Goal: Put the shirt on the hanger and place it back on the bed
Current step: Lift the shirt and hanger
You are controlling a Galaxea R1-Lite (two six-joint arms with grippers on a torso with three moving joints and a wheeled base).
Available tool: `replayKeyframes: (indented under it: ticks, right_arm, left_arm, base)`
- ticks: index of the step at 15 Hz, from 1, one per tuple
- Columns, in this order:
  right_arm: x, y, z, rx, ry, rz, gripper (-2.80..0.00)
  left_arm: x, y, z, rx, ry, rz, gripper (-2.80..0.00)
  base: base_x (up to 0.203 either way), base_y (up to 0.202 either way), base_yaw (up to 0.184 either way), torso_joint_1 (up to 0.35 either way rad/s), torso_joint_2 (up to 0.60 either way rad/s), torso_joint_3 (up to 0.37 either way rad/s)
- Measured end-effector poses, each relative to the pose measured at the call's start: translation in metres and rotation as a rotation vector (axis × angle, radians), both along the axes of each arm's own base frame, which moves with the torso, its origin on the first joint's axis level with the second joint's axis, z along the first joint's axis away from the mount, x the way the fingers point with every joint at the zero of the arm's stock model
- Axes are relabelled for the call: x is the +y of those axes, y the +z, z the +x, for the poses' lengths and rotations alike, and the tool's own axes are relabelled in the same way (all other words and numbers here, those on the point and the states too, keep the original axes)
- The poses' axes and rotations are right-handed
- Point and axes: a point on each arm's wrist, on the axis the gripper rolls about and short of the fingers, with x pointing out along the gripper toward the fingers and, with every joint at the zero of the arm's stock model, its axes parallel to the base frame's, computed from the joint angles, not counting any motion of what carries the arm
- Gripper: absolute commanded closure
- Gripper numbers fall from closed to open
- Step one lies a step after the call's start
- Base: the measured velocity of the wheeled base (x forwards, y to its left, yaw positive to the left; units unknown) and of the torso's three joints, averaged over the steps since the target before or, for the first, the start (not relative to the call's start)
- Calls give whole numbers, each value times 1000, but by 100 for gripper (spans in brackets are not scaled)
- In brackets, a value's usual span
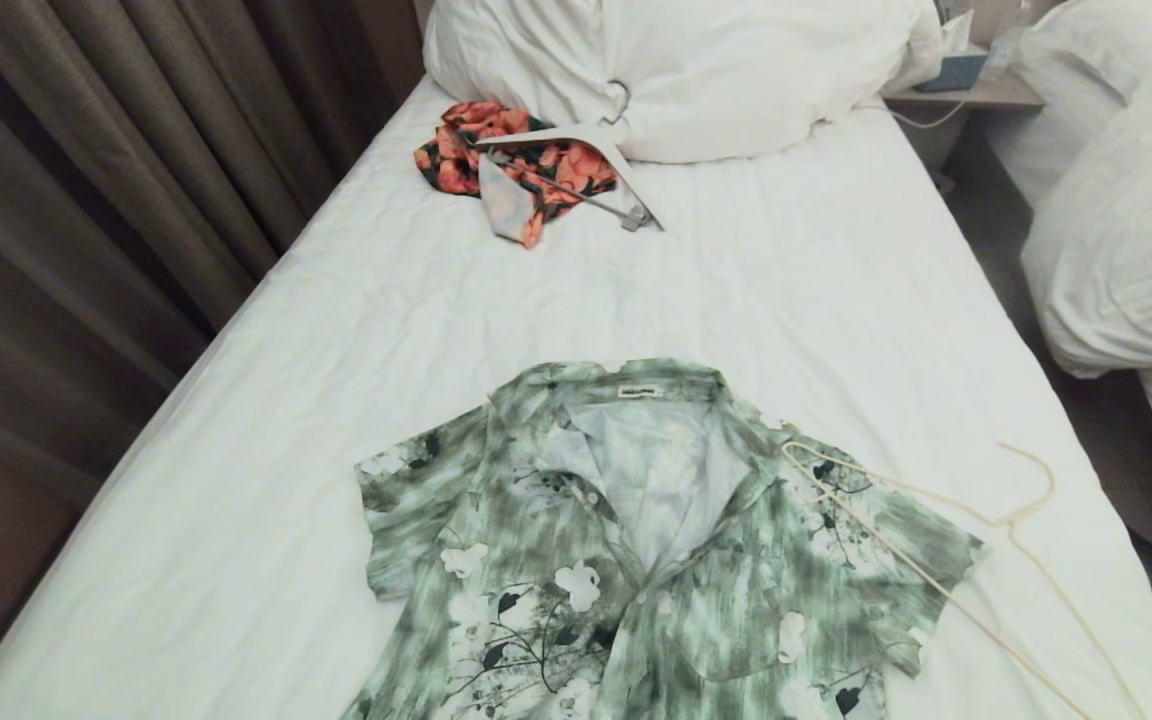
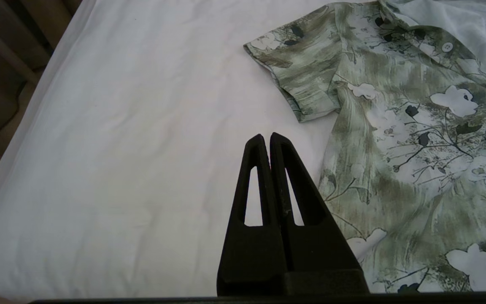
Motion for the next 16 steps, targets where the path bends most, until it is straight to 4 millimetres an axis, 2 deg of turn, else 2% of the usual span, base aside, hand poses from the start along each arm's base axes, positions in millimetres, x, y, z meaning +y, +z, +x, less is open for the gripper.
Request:
replayKeyframes:
  ticks: [8,13,16]
  right_arm:
    - [0,2,-1,7,7,-34,0]
    - [1,43,4,36,41,43,0]
    - [1,76,29,158,43,233,0]
  left_arm:
    - [0,0,0,0,0,0,0]
    - [0,0,0,0,0,0,0]
    - [0,0,0,0,0,0,0]
  base:
    - [0,0,0,0,0,0]
    - [0,0,0,0,0,0]
    - [0,0,0,0,0,0]
